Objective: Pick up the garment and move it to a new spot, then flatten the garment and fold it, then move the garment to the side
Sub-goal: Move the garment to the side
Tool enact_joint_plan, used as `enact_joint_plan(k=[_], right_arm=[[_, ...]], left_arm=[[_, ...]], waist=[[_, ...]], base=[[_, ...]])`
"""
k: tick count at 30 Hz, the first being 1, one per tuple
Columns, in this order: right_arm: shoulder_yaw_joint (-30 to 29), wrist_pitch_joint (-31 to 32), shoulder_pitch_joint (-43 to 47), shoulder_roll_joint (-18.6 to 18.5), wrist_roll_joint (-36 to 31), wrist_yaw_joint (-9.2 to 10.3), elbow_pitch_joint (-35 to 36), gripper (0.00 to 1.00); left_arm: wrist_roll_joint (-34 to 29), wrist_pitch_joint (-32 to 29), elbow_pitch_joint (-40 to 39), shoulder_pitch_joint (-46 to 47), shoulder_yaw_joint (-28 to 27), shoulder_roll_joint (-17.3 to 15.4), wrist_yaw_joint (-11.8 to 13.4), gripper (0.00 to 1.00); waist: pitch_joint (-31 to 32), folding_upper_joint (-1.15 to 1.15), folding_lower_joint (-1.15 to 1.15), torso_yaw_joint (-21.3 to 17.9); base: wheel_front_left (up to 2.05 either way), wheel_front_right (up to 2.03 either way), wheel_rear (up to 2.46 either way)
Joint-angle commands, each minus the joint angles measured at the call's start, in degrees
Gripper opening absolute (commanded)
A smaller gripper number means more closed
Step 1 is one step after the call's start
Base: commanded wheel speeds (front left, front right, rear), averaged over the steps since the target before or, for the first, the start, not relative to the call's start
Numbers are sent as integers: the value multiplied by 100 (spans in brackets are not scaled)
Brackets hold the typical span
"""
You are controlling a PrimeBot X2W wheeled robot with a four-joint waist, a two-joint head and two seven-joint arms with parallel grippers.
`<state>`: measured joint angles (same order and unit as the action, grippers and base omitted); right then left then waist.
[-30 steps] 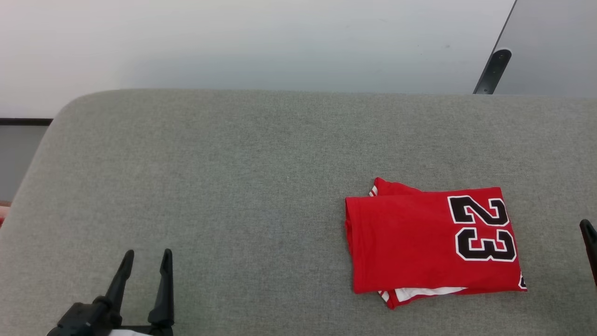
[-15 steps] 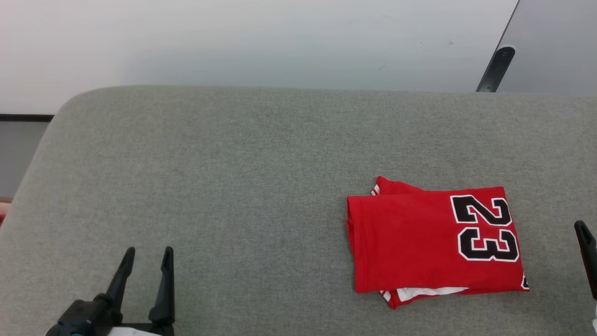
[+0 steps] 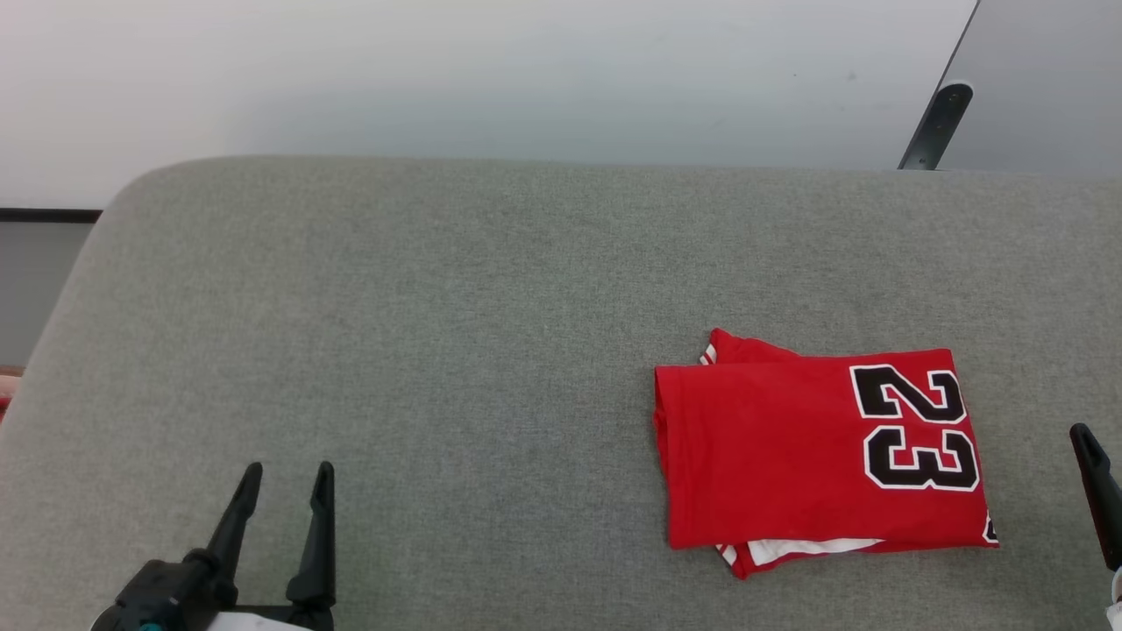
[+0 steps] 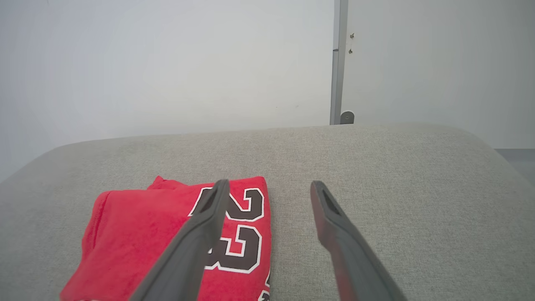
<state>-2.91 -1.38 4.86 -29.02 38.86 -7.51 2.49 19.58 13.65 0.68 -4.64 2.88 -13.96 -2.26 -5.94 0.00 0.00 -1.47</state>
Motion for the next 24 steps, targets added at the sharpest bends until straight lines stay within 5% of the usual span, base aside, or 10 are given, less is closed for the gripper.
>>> enact_joint_plan(k=[1, 9, 19, 24], right_arm=[[26, 12, -37, 10, 26, 4, -8, 100], [252, 633, -234, -198, 26, 4, -103, 100], [773, 3652, -1118, -843, 304, 4, -347, 100], [775, 4470, -1509, -948, 310, 4, -297, 100]], left_arm=[[15, 9, -25, 52, 5, -8, 20, 100], [41, 15, -57, 199, 114, 63, 37, 100], [28, 79, 125, 594, 297, 251, -33, 100], [-9, 115, 244, 889, 384, 384, -78, 100]], waist=[[-13, 0, 0, 7], [-237, 0, 0, 127], [-822, 0, 0, 386], [-1116, 0, 0, 526]], base=[[0, 0, 0], [0, 0, 0], [0, 0, 0], [0, 0, 0]])
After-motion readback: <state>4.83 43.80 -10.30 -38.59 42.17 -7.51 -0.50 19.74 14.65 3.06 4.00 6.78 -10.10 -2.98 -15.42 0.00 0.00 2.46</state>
